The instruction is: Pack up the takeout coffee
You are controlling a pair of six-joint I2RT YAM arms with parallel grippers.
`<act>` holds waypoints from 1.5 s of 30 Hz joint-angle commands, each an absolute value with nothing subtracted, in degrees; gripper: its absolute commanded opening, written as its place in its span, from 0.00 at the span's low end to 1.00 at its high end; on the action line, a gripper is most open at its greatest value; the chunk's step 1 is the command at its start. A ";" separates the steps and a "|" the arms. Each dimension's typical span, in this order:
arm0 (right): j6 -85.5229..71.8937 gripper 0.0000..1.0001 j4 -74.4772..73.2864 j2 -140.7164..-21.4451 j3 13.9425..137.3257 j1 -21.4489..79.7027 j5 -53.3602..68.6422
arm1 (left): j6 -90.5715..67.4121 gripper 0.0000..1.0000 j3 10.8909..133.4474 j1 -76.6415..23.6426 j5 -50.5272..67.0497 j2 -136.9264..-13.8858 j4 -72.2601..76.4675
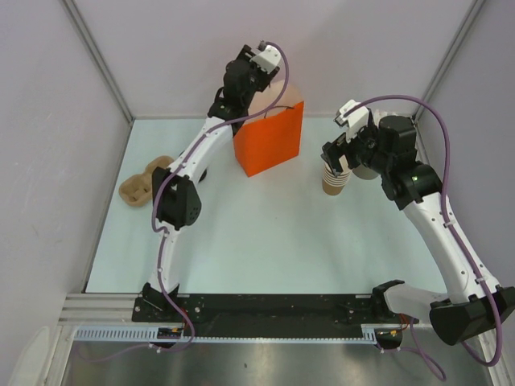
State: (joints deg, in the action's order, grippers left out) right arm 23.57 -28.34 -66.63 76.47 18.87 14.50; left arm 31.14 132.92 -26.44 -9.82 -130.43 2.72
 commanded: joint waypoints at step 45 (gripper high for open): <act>22.33 0.46 -31.46 -86.92 75.50 14.41 17.23 | 13.80 1.00 69.26 -8.00 10.10 -56.34 -27.95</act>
State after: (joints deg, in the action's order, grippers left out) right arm 23.75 -33.01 -85.52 75.46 13.93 17.93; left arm 16.67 71.44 -9.98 4.23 -58.57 -27.42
